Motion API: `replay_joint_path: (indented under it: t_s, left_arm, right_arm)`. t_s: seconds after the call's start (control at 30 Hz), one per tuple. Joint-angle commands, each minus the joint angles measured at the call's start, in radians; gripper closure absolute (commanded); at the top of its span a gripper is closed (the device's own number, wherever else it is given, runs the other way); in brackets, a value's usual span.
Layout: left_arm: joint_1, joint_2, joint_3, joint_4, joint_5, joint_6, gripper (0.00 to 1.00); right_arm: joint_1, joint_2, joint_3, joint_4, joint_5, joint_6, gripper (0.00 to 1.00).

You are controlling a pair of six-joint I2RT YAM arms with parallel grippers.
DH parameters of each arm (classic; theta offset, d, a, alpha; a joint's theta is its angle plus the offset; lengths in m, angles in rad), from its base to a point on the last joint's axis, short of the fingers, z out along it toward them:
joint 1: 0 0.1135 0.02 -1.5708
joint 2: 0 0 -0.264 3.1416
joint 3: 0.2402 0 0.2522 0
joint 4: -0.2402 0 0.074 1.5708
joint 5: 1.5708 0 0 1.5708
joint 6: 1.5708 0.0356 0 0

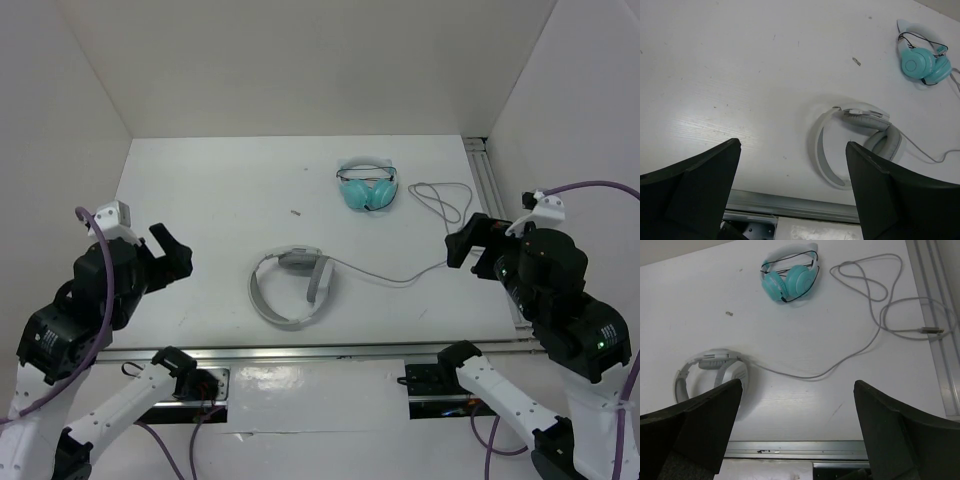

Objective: Wrap the headphones

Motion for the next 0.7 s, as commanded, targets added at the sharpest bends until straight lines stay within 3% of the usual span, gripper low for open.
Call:
replay_joint_path:
  t_s: [0.0, 0.17, 0.3, 0.53, 0.67]
  left_arm:
    - [0.006, -0.022, -0.005, 0.011, -0.027, 0.011, 0.01]
    - [0.006, -0.022, -0.069, 0.056, -0.018, 0.010, 0.01]
    - [0.006, 0.029, -0.126, 0.111, 0.072, -0.002, 0.01]
    - [0.006, 0.202, -0.338, 0.280, 0.307, -0.173, 0.01]
    - [-0.039, 0.238, -0.473, 0.441, 0.307, -0.287, 0.01]
  right_arm:
    - [-0.005, -0.014, 0.019, -0.002, 0.038, -0.010, 0.00]
    - [-0.005, -0.034, 0.008, 0.027, 0.102, 0.017, 0.00]
    - [-0.005, -0.065, -0.062, 0.084, 0.130, 0.061, 0.00]
    - [-0.005, -0.105, -0.220, 0.255, 0.015, 0.085, 0.00]
    - [-0.005, -0.082, -0.315, 0.361, -0.116, 0.085, 0.00]
